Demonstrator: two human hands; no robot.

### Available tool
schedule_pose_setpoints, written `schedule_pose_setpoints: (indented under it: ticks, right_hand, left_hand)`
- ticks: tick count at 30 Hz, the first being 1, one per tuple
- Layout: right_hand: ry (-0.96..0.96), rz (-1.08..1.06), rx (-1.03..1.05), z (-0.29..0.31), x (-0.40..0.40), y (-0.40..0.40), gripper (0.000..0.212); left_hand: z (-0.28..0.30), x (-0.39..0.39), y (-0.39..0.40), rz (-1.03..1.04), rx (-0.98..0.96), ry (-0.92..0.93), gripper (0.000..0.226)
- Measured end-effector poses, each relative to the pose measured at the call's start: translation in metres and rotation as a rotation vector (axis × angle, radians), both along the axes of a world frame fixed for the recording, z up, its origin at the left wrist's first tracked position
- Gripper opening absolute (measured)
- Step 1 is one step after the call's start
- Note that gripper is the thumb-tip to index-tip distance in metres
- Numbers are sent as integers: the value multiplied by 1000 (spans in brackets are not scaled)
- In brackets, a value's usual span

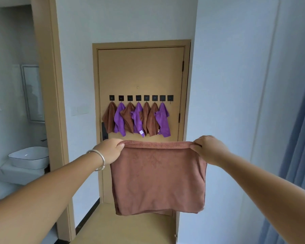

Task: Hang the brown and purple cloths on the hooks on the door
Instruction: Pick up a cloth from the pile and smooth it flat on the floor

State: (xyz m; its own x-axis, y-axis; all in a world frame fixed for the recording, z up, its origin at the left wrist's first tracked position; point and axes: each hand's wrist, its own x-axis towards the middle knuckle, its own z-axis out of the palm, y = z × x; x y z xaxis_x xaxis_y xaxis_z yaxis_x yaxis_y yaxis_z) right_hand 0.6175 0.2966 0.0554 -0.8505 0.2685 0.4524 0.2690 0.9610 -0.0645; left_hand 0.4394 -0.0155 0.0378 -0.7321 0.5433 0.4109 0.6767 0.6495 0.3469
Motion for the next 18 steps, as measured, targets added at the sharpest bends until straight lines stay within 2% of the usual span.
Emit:
schedule_pose_setpoints:
  ticks: [9,18]
  right_hand:
    - [-15,-93,32,1,-176,64,34]
    - [101,-166,32,13,-341,121,30]
  left_hand:
    - [-8,-198,82,-78,71,52,32]
    - [2,-379,166,-84,126,59,29]
